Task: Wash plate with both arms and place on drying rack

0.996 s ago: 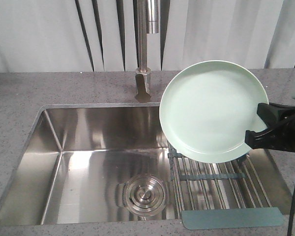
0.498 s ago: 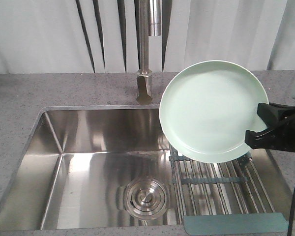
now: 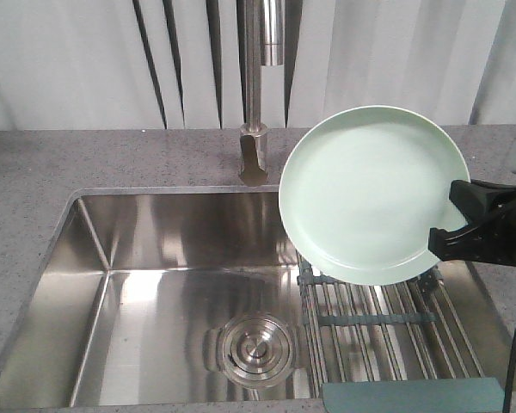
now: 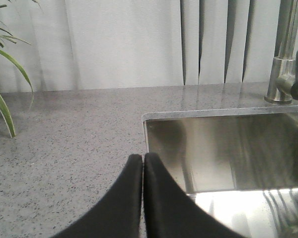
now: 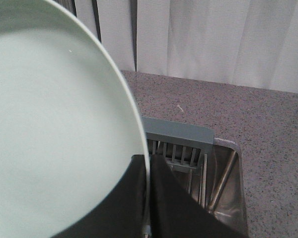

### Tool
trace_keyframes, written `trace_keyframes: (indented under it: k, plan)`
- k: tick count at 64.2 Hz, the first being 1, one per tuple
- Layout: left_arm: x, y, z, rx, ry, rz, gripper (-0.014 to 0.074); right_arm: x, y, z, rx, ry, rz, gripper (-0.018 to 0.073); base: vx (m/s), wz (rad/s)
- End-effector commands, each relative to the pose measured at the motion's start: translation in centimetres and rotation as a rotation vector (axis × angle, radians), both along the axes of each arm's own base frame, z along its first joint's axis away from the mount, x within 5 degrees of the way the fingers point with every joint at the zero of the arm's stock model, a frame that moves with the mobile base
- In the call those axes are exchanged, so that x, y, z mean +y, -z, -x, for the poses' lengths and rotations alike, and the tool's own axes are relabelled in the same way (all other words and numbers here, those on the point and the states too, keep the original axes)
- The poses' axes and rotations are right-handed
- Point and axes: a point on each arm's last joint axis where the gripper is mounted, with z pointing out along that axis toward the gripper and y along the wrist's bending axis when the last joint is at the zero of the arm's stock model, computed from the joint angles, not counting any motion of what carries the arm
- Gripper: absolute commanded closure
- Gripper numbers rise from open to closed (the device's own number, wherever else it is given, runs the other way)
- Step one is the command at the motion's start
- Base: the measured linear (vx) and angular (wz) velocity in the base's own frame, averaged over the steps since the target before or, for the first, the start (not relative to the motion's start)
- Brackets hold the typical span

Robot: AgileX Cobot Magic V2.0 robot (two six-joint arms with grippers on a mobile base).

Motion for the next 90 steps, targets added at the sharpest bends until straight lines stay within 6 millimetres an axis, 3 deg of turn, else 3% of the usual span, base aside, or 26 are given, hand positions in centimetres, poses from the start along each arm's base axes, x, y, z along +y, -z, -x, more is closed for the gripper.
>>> trace_keyframes:
  k: [1,90]
  plan:
    - [-0.05,-0.20,0.03,-0.068,0.008,0.020,0.0602,-0.03,-2.01,-0.08,-0.123,-0.004,-0.017,0.0569,0.01,0.00]
    - [-0.05,-0.20,0.03,-0.068,0.008,0.020,0.0602,-0.03,-2.01,-0.08,-0.123,-0.004,-0.017,0.0569,0.01,0.00]
